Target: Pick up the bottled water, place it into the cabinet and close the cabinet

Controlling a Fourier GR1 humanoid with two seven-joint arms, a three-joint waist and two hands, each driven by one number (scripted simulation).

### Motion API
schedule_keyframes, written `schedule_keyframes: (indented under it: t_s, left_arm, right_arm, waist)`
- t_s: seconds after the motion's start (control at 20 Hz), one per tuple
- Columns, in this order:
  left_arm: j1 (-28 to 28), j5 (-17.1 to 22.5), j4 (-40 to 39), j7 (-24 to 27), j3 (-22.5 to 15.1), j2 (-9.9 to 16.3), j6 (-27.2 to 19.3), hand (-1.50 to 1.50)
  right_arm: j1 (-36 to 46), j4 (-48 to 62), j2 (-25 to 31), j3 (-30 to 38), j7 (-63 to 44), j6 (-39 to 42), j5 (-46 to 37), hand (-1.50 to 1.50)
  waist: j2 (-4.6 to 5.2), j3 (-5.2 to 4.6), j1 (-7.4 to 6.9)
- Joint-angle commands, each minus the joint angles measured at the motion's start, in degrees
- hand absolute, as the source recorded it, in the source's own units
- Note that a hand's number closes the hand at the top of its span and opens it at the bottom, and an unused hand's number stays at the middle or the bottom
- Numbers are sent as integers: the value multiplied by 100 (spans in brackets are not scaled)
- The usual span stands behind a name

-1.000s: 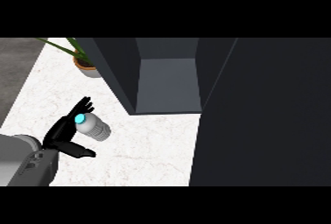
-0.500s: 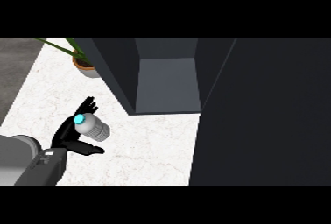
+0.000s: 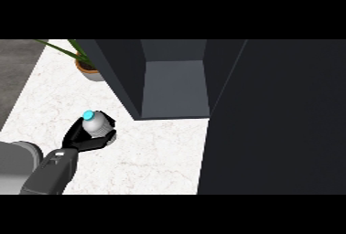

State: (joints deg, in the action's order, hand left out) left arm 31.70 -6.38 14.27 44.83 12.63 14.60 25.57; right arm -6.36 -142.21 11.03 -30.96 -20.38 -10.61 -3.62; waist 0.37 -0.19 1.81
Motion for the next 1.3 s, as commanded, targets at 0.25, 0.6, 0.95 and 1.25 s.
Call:
schedule_keyframes:
  t_s: [0.25, 0.6, 0.95, 1.25]
  left_arm:
    - [-290, -727, 574, 1632, -655, -317, -869, 150]
    - [-877, -165, 1174, 1504, -57, -1333, -2879, 150]
    - [-1235, 1068, 2654, 575, -1107, -1453, -2498, 150]
    - [-1054, 2522, 3645, -449, -2472, -1458, -3269, 150]
  right_arm:
    - [-342, -511, 279, 53, 114, 9, -208, -150]
    - [-284, -420, 249, 65, -66, -142, -139, -150]
    - [-4, -344, 237, 142, -213, -164, -244, -150]
    - [-59, -550, 219, -129, -286, -269, -335, -150]
  waist:
    - [-29, 10, -21]
    - [-72, 18, -189]
    - [-82, 21, -215]
    - [-76, 13, -109]
